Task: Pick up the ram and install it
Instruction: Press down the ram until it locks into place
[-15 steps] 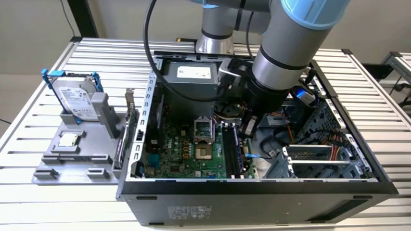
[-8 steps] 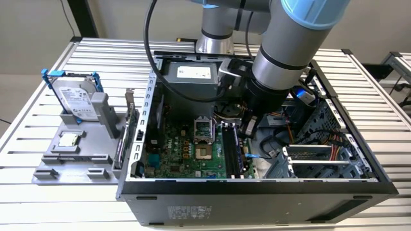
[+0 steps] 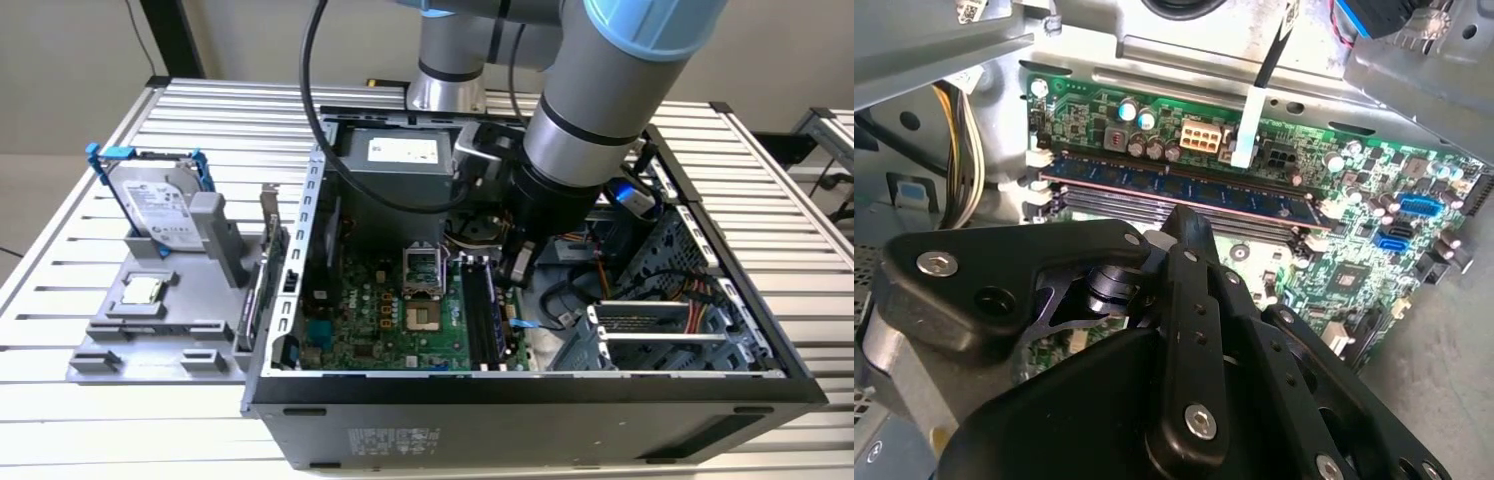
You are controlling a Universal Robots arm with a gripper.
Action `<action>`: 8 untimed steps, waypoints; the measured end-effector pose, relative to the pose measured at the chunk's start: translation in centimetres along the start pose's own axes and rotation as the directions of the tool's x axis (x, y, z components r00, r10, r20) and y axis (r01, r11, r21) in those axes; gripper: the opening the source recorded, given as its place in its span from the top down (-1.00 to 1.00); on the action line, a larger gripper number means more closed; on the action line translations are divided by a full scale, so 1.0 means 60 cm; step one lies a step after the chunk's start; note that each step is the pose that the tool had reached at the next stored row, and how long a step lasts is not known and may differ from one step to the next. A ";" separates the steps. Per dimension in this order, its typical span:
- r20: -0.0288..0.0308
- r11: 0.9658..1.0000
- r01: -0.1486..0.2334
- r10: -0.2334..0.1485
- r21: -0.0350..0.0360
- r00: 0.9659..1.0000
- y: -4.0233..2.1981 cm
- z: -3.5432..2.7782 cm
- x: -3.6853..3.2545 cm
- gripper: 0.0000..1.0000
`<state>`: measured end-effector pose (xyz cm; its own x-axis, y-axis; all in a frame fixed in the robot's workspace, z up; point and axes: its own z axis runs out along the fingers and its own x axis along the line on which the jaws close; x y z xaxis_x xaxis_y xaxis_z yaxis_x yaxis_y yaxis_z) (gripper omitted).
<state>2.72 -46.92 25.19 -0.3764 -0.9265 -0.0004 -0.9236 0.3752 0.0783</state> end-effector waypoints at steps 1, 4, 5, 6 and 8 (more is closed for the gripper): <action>0.000 1.000 0.002 -0.002 0.000 1.000 0.000 0.000 0.000 1.00; -0.001 1.000 0.009 -0.009 0.000 1.000 0.000 0.000 0.000 1.00; -0.001 1.000 0.013 -0.013 0.000 1.000 0.000 0.000 0.000 1.00; -0.001 1.000 0.016 -0.016 0.000 1.000 0.000 0.000 0.000 1.00; -0.001 1.000 0.024 -0.024 0.000 1.000 0.000 0.000 0.000 1.00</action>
<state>2.72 -46.92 25.18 -0.3540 -0.9353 -0.0008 -0.9324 0.3528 0.0785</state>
